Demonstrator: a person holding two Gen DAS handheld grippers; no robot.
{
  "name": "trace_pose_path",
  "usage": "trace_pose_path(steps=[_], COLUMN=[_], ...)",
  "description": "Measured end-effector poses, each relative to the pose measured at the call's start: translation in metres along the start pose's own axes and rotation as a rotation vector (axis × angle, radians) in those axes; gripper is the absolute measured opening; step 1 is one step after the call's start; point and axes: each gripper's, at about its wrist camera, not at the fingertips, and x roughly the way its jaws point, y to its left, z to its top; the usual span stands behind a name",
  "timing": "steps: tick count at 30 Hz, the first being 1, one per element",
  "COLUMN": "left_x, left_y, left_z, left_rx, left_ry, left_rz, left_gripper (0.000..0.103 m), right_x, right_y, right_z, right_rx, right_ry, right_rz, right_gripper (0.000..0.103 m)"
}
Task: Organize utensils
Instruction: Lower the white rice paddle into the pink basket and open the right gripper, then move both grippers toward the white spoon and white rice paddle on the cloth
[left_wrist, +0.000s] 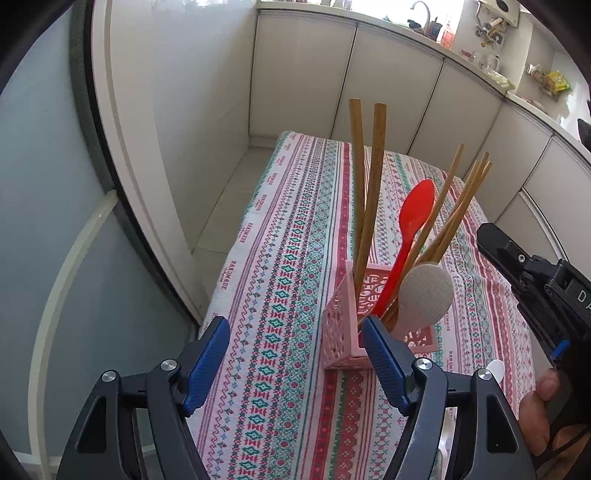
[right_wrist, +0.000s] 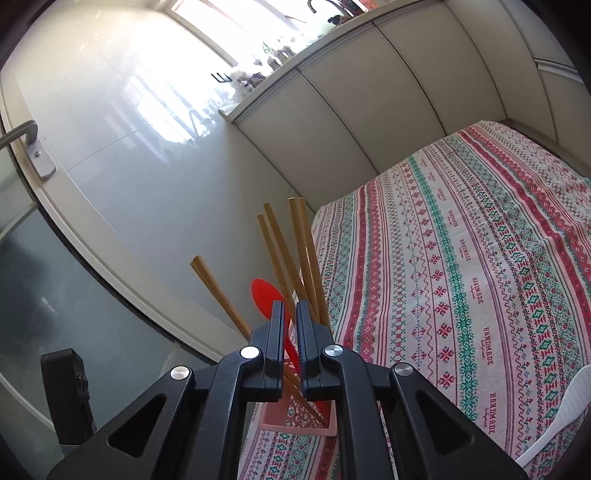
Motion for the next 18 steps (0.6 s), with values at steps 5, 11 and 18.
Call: trace_pose_path(steps=[5,11,18], left_x=[-0.003,-0.006,-0.010], left_y=[-0.010,-0.030,-0.064], left_z=[-0.001,-0.005,-0.018], left_rx=[0.007,0.052,0.122], left_ry=[0.003,0.015,0.051], left_rz=[-0.016,-0.035,-0.066], left_gripper=[0.075,0.075,0.076], right_x=[-0.015,-0.046,-0.094], right_y=[-0.006,-0.014,-0.047], right_z=[0.010,0.038,0.045], right_rx=[0.032,0.016,-0.004], right_ry=[0.021,0.117,0.207], right_rz=[-0.001,-0.091,-0.260], right_gripper=[0.024,0.041,0.054])
